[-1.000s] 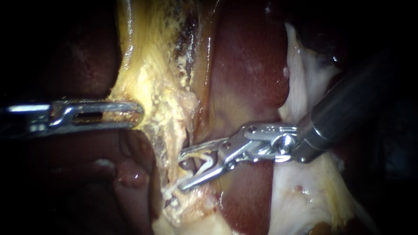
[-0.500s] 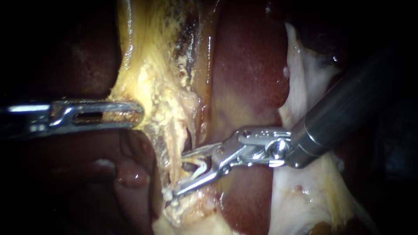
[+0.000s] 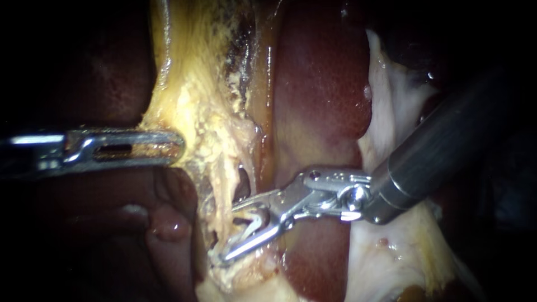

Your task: Clipping second clip left tube

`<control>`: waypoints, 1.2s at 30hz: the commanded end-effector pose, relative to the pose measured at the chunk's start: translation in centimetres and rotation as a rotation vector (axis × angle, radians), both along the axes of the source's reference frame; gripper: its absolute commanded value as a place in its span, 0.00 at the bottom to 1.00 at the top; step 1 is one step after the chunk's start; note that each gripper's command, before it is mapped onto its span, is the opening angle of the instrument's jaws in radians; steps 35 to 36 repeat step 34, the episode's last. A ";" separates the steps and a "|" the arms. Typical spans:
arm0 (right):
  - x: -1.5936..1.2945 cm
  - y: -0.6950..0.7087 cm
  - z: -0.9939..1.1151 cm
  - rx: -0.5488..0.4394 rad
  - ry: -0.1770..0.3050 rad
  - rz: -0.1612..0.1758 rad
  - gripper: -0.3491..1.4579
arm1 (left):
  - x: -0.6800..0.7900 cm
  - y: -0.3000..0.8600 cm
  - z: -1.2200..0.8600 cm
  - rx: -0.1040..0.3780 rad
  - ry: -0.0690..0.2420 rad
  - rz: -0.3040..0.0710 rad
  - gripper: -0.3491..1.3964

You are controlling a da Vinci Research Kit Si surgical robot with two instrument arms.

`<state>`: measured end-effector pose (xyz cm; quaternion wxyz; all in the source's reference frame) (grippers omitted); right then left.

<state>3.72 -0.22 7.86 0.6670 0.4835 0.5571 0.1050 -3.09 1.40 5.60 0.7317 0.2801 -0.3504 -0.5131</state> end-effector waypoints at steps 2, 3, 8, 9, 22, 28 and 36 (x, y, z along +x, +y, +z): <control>0.02 -0.02 0.02 -0.003 -0.001 -0.002 0.47 | 0.00 0.00 0.00 0.000 0.000 0.000 0.00; 0.03 -0.03 0.03 -0.004 -0.001 -0.002 0.47 | 0.00 0.00 0.00 0.000 0.000 0.000 0.00; 0.03 -0.03 0.03 -0.004 -0.001 -0.003 0.44 | 0.00 0.00 0.01 0.000 0.000 0.000 0.00; 0.03 -0.03 0.03 -0.004 -0.001 -0.003 0.41 | 0.00 0.00 0.01 0.000 0.000 0.000 0.00; -0.11 0.11 0.10 0.002 -0.032 0.040 0.00 | 0.00 0.00 0.00 0.000 0.000 0.000 0.00; -0.11 0.10 0.11 0.002 -0.032 0.039 0.00 | 0.00 0.00 0.01 0.000 0.000 0.000 0.00; -0.13 0.09 0.11 0.006 -0.034 0.038 0.00 | 0.00 0.01 0.03 0.000 0.000 0.001 0.00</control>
